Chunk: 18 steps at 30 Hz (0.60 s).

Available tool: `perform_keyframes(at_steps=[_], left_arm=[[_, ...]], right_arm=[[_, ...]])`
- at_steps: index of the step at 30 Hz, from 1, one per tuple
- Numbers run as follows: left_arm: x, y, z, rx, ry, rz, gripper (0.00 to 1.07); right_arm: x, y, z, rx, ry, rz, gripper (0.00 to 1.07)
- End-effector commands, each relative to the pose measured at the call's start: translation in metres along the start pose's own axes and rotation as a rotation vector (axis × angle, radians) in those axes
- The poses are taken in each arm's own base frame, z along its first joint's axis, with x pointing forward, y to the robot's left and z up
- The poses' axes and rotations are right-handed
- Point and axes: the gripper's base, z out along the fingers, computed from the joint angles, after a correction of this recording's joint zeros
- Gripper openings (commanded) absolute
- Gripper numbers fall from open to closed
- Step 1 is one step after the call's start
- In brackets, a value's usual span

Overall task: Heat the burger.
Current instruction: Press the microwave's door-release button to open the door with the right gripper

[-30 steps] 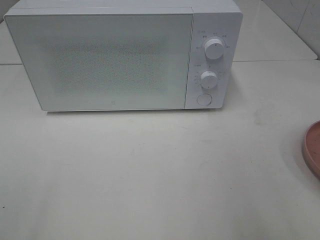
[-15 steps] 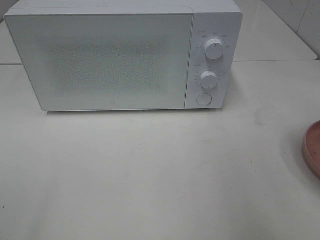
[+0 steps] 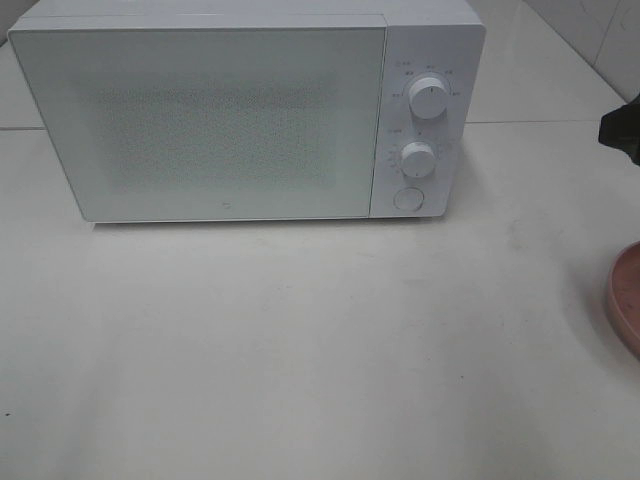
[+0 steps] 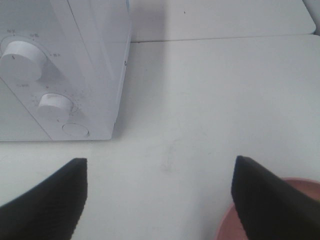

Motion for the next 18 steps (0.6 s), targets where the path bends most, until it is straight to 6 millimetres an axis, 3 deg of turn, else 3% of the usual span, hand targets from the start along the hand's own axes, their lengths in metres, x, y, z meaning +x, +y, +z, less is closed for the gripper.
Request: perform_keyframes(at_steps=[1, 7, 18], left_arm=[[0.002, 0.000, -0.003, 0.001, -0.029, 0.000, 0.98], [0.002, 0.000, -0.003, 0.001, -0.029, 0.000, 0.98], [0.002, 0.000, -0.003, 0.001, -0.029, 0.000, 0.98]], right_arm=[[0.002, -0.001, 0.014, -0.005, -0.103, 0.010, 0.76], [0.022, -0.002, 0.027, -0.014, -0.209, 0.022, 0.76], [0.053, 0.022, 0.045, -0.049, -0.278, -0.028, 0.76]])
